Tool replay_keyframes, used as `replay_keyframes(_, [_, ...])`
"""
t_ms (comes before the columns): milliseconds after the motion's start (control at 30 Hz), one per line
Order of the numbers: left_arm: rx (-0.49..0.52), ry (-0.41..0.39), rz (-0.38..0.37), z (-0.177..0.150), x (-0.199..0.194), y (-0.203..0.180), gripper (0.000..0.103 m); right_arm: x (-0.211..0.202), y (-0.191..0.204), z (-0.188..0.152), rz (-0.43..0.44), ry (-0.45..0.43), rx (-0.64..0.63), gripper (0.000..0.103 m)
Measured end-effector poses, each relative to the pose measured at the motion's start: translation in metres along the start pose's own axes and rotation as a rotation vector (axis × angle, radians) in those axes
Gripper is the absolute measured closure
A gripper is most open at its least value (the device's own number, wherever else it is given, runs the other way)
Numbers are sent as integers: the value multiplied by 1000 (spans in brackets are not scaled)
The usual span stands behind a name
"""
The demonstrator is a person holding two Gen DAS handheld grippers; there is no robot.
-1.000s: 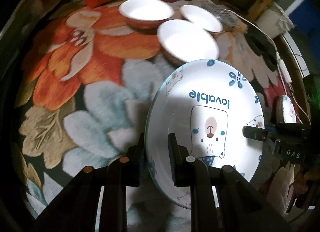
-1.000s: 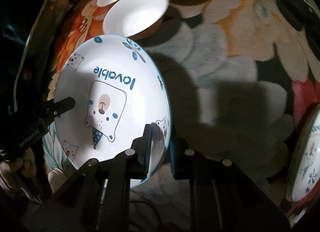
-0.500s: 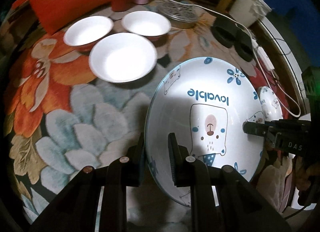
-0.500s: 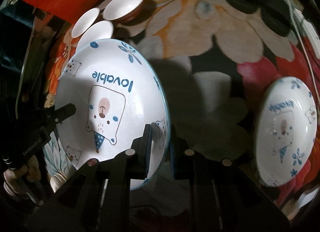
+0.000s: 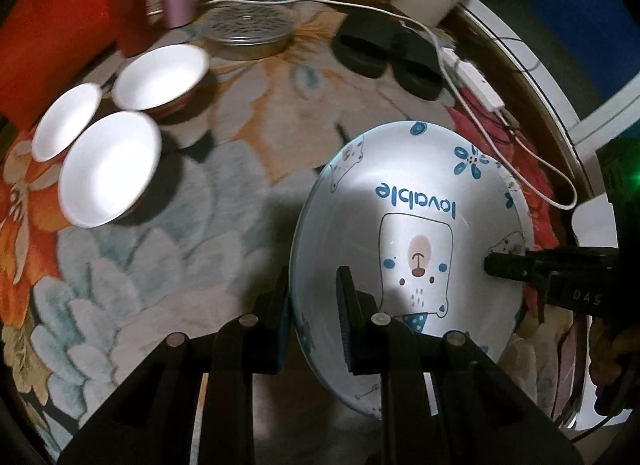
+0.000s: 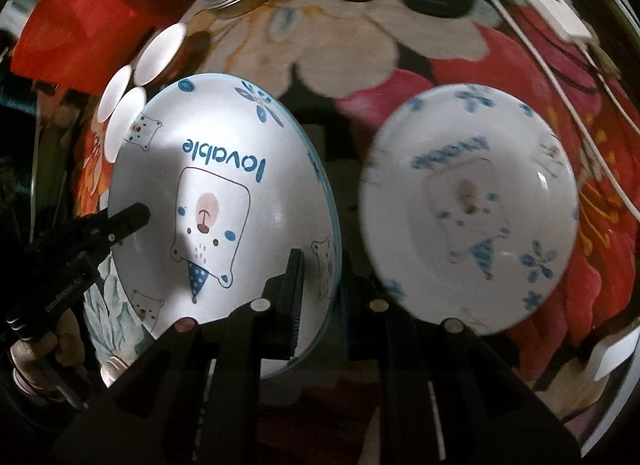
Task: Organize plates and bowls
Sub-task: 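Carry the second bear plate with both grippers over the plate stack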
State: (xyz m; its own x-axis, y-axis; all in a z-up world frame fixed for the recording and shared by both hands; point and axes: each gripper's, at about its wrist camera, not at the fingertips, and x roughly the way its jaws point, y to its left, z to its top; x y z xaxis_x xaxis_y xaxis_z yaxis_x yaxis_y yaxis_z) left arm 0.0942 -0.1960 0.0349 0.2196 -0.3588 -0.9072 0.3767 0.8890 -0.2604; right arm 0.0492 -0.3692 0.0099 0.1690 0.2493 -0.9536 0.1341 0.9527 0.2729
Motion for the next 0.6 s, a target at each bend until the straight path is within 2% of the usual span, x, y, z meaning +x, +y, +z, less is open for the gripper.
replay_keyframes(600, [108, 32, -76, 33, 49, -104, 83, -31, -109, 2, -54, -42, 170, 87])
